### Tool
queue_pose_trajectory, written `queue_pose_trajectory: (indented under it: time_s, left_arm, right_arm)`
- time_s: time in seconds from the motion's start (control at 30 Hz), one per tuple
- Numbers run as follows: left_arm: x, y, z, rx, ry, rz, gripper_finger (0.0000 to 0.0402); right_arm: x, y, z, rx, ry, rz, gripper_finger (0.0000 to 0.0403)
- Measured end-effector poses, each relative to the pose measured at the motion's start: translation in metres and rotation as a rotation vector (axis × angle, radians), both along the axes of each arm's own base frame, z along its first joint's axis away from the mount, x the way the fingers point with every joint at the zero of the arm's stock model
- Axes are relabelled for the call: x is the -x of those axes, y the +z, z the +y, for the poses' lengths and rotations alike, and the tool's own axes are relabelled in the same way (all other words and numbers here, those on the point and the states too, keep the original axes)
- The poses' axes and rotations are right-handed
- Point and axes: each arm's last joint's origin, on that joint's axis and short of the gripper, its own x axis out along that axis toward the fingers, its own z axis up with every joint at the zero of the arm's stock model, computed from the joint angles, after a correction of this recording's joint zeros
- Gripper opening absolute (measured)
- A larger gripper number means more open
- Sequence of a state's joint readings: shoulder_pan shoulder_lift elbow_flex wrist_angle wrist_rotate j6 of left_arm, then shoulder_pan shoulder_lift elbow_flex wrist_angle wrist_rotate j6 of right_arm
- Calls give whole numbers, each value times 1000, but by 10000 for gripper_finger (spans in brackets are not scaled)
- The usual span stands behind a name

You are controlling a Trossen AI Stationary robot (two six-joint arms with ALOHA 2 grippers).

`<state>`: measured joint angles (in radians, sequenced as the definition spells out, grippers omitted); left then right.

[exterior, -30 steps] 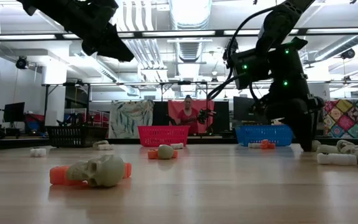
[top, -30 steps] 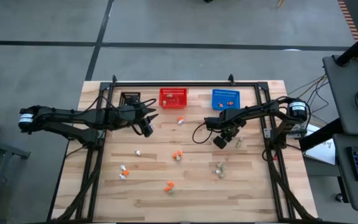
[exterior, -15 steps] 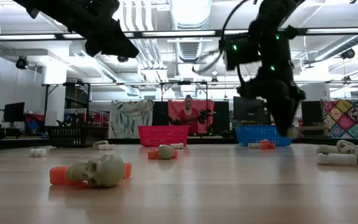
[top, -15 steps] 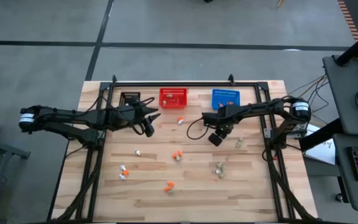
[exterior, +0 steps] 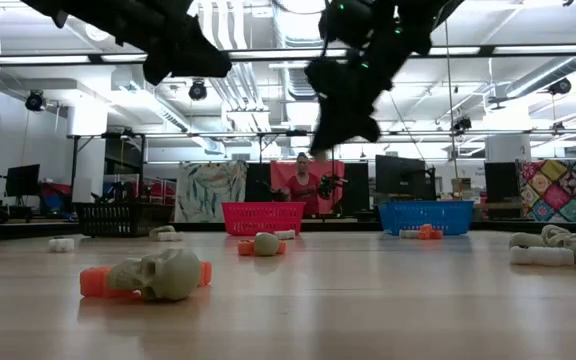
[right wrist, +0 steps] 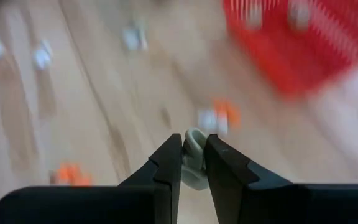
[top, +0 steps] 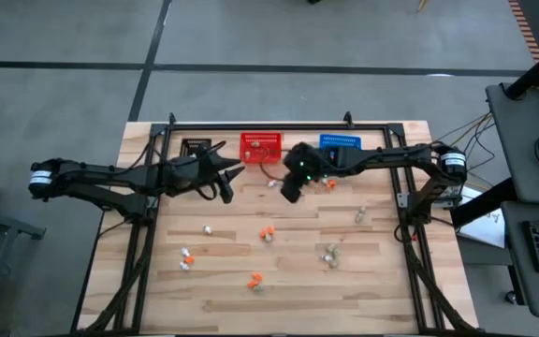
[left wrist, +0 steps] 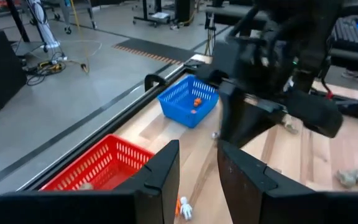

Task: Sort Halloween decoration
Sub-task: Put the white skull toy into the red bin

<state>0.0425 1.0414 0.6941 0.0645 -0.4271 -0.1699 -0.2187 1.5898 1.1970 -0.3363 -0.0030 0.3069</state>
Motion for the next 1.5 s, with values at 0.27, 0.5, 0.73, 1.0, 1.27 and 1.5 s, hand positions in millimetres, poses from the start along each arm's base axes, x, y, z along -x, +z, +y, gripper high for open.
queue_pose_trajectory:
  time_s: [0.27,0.5,0.73,1.0,1.27,1.5]
  left_arm:
    - [-1,4,0,-2,0,-42,91]
    - [0,7,0,-8,-1,-62,91]
    - [5,12,0,-14,-2,-81,91]
    - [7,14,0,-27,-6,-84,91]
    - [7,14,0,-27,-6,-79,91]
    - [7,13,-1,-27,-9,-73,91]
  right_arm:
    - [-12,25,-28,237,51,-280,58]
    - [-20,21,-59,328,-2,-391,58]
    - [-34,7,-87,344,-37,-369,58]
    - [-50,-10,-110,291,-7,-351,58]
    - [-62,-39,-121,211,-3,-173,58]
    - [-65,-69,-128,131,-3,17,59]
